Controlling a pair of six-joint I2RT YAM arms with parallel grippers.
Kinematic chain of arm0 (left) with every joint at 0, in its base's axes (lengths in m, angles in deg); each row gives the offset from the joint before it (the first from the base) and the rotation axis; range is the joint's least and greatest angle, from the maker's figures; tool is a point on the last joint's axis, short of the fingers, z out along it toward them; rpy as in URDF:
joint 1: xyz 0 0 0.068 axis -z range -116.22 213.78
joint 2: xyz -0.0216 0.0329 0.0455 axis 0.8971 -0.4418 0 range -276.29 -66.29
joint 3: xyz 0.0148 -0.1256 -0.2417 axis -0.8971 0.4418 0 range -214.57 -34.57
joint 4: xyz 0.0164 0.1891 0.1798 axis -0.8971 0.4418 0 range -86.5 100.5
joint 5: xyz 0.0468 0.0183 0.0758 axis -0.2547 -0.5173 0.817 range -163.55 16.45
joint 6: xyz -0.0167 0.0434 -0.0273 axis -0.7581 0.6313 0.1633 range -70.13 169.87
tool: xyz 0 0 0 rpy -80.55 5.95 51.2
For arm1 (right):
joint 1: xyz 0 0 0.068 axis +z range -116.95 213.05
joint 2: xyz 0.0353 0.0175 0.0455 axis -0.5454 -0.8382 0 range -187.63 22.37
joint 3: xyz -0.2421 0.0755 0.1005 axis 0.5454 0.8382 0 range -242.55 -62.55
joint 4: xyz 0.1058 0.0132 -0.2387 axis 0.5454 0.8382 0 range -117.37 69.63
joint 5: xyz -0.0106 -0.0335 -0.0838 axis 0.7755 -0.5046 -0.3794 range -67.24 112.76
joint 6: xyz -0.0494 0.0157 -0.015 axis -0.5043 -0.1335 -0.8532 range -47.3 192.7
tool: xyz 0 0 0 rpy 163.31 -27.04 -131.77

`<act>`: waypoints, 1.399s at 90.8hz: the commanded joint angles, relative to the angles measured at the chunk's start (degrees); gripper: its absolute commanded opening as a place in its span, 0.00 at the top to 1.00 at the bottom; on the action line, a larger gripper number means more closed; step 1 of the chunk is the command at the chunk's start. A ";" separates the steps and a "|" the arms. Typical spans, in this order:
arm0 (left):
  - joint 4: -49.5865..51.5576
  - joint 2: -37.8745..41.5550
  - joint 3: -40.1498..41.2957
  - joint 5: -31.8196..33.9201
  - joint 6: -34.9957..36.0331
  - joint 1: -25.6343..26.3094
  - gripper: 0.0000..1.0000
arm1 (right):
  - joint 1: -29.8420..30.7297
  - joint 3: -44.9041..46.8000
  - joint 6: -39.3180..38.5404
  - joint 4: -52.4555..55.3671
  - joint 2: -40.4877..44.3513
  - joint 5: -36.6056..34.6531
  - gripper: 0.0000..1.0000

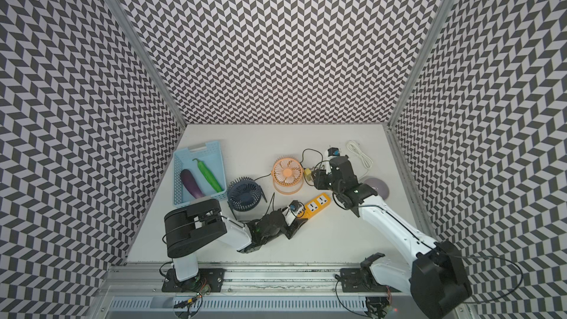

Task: Unplug the desk fan from the power strip
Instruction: Place the plug at the center of the board.

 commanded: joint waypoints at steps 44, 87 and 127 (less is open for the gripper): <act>7.40 -0.97 1.02 -2.07 0.23 2.20 0.67 | -14.24 -3.50 11.07 -15.76 -17.22 19.49 0.76; 7.67 -2.13 0.52 -1.77 0.14 2.20 0.67 | -20.48 0.54 15.30 -23.71 -24.42 25.92 0.76; 7.84 -1.97 0.44 -1.91 0.13 2.25 0.68 | -22.01 1.73 19.58 -28.66 -29.34 28.90 0.71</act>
